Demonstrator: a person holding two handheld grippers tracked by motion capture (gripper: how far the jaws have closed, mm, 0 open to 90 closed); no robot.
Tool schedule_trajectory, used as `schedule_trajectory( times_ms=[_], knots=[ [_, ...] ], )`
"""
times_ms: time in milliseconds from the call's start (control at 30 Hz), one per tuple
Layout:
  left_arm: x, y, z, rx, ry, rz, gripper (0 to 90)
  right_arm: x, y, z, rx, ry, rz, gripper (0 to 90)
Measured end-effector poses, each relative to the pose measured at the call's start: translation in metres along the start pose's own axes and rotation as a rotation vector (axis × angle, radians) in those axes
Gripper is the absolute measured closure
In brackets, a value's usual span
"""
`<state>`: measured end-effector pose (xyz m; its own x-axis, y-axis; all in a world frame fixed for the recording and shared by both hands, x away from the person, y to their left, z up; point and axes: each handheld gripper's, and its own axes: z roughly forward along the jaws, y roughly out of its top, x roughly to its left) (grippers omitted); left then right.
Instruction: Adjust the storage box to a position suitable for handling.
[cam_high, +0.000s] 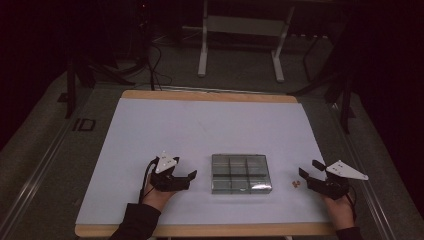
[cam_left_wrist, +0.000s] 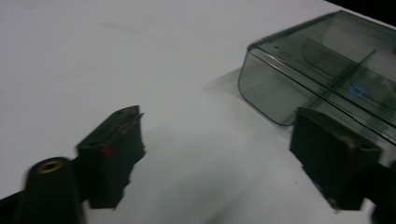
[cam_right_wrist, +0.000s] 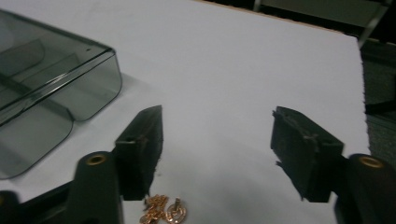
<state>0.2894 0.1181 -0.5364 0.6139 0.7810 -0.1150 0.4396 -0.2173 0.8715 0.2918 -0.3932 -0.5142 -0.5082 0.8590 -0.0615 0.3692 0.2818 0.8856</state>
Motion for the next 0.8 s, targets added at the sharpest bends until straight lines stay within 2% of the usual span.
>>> schedule_trajectory(
  times_ms=[100, 200, 233, 333, 400, 467, 500, 567, 633, 667, 800],
  knots=[
    [-0.004, 0.001, 0.004, 0.023, -0.033, 0.028, 30.2, 0.002, 0.000, 0.001, 0.003, 0.027, -0.013, 39.4],
    [-0.006, 0.003, 0.006, 0.041, -0.048, 0.022, 38.4, 0.004, 0.000, 0.003, 0.007, 0.042, -0.036, 41.3],
    [-0.008, 0.003, 0.007, 0.051, -0.052, 0.030, 40.4, 0.008, 0.001, 0.004, 0.021, 0.060, -0.073, 46.0],
    [-0.016, 0.006, 0.012, 0.076, -0.096, 0.056, 48.9, 0.014, 0.001, 0.007, 0.041, 0.086, -0.118, 54.2],
    [-0.020, 0.007, 0.016, 0.089, -0.109, 0.072, 54.3, 0.019, 0.001, 0.009, 0.046, 0.121, -0.134, 60.6],
    [-0.021, 0.008, 0.017, 0.094, -0.122, 0.076, 55.3, 0.021, 0.002, 0.011, 0.049, 0.133, -0.145, 62.9],
    [-0.024, 0.008, 0.020, 0.111, -0.128, 0.089, 60.4, 0.025, 0.002, 0.014, 0.054, 0.162, -0.159, 70.5],
    [-0.026, 0.008, 0.022, 0.125, -0.146, 0.098, 65.4, 0.030, 0.003, 0.016, 0.055, 0.177, -0.175, 76.8],
    [-0.026, 0.008, 0.022, 0.125, -0.146, 0.098, 67.2, 0.032, 0.003, 0.017, 0.057, 0.189, -0.182, 76.8],
    [-0.028, 0.009, 0.023, 0.138, -0.164, 0.121, 73.2, 0.036, 0.003, 0.020, 0.060, 0.209, -0.192, 84.0],
    [-0.031, 0.009, 0.023, 0.141, -0.178, 0.144, 81.0, 0.043, 0.001, 0.023, 0.081, 0.244, -0.211, 89.6]
  ],
)
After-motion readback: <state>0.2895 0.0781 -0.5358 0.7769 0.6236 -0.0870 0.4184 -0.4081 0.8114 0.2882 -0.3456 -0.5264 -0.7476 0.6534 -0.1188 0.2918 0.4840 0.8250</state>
